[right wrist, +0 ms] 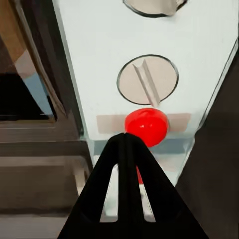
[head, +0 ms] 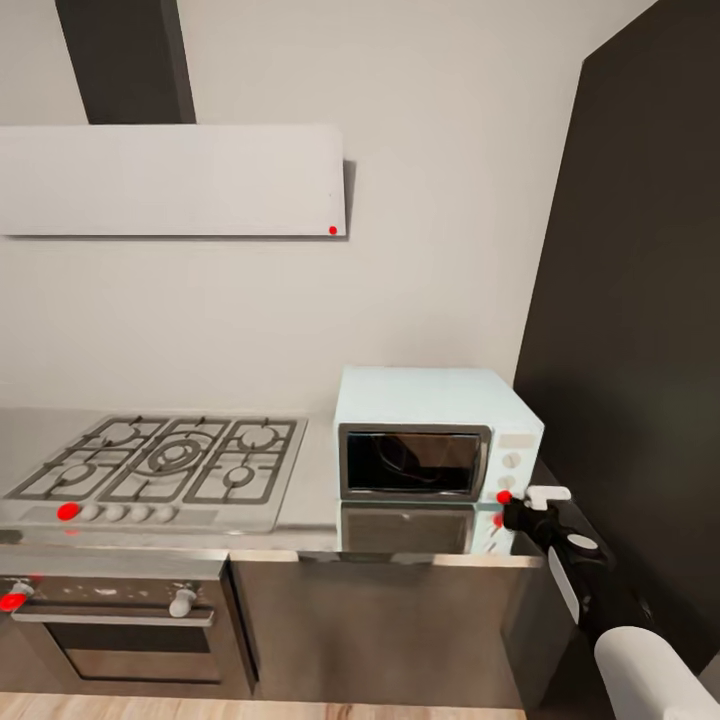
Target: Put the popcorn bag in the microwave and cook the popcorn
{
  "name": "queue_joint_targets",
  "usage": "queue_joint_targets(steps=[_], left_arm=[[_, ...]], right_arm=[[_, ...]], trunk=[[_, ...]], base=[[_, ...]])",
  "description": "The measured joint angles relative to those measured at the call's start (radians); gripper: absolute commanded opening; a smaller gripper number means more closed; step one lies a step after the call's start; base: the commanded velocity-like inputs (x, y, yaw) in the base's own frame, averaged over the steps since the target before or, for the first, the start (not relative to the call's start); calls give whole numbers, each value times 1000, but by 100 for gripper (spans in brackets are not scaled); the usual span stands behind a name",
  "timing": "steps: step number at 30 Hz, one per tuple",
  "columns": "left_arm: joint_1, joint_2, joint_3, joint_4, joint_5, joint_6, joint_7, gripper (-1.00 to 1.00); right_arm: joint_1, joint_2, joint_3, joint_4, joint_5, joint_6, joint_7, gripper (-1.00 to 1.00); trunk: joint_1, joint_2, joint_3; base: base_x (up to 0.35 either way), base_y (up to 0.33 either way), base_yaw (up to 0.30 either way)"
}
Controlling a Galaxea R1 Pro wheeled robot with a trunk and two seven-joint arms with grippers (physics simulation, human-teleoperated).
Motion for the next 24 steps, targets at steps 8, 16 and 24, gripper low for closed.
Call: queue_joint_targets(steps=[8, 16, 24], left_arm=[[0, 0, 1, 0, 2, 0, 0, 100], [0, 0, 1, 0, 2, 0, 0, 100], [0, 0, 1, 0, 1, 0, 0, 100]], right_arm=[[0, -6, -1, 49, 2, -41, -1, -100], [0, -14, -1, 88, 7, -47, -2, -100], [0, -20, 2, 156, 11, -89, -3, -100]], trunk=[[0, 0, 0], [0, 0, 0], [0, 0, 0]], base=[[198, 0, 0], [132, 0, 0], [3, 0, 0]])
